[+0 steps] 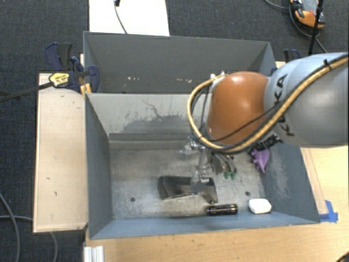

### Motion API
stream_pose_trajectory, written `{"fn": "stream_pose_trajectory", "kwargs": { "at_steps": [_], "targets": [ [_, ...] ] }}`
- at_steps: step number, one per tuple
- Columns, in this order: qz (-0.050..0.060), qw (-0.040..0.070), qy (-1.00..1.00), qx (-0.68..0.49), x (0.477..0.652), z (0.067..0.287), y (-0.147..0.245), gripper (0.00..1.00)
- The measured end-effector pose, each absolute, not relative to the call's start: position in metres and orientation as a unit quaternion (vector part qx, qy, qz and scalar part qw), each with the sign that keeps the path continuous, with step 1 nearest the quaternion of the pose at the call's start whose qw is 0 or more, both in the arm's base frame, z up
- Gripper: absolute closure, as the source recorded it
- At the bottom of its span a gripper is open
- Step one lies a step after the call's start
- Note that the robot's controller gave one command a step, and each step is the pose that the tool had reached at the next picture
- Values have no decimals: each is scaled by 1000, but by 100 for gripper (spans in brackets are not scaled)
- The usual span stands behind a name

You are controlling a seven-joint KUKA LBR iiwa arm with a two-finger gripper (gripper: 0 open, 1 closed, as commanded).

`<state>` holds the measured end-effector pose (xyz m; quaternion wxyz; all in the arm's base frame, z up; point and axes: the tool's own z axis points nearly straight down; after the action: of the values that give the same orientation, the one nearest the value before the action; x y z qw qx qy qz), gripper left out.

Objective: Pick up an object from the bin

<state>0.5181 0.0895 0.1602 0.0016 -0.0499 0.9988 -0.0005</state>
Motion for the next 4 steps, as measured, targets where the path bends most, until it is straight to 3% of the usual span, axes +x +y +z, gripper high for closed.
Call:
{"fn": "stream_pose_trajectory", "kwargs": {
  "at_steps": [1,2,3,4],
  "targets": [
    [0,1,998,-64,511,158,87,0],
    [1,4,998,-66,512,90,89,0],
    [1,1,1000,-9,508,72,87,100],
    [1,1,1000,-9,508,72,87,100]
  ]
}}
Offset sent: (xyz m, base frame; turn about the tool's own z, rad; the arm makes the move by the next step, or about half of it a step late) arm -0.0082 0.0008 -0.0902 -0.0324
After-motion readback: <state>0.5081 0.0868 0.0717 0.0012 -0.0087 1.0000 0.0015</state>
